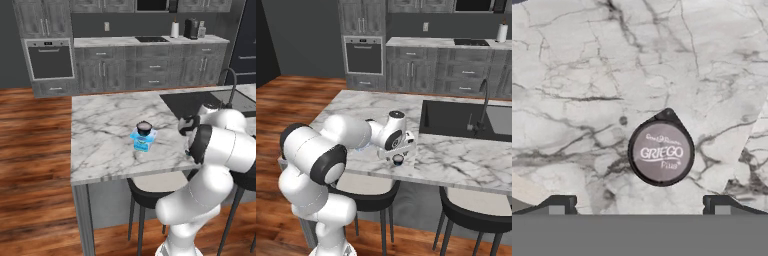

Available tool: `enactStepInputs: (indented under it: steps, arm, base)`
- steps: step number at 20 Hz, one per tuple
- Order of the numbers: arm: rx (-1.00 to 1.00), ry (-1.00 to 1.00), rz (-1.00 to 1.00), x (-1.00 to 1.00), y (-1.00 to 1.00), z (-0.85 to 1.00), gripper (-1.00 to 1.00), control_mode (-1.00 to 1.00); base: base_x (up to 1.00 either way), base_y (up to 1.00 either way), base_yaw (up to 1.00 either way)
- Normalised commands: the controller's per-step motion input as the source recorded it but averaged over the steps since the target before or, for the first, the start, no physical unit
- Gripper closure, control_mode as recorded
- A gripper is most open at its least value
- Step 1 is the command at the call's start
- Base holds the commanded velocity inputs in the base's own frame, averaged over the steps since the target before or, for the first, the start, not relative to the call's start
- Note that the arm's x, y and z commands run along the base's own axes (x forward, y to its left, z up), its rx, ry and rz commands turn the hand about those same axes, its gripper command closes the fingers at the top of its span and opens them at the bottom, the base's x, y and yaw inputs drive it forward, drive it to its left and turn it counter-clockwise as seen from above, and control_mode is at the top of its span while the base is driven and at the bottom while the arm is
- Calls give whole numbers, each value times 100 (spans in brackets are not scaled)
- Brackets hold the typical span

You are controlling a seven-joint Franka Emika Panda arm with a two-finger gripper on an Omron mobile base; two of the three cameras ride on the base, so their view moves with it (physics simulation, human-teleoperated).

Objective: Stack the yogurt containers by placing the smaller containers on top of the larger containers.

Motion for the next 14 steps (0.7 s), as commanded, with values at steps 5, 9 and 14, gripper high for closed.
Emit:
enactStepInputs:
  steps: [5, 9, 14]
  arm:
    - [0, 0, 0, 16, 0, -14, -100, -100]
    - [0, 0, 0, 16, 0, -9, -100, -100]
    - [0, 0, 0, 15, 0, -7, -100, -100]
  base:
    - [0, 0, 0]
    - [0, 0, 0]
    - [0, 0, 0]
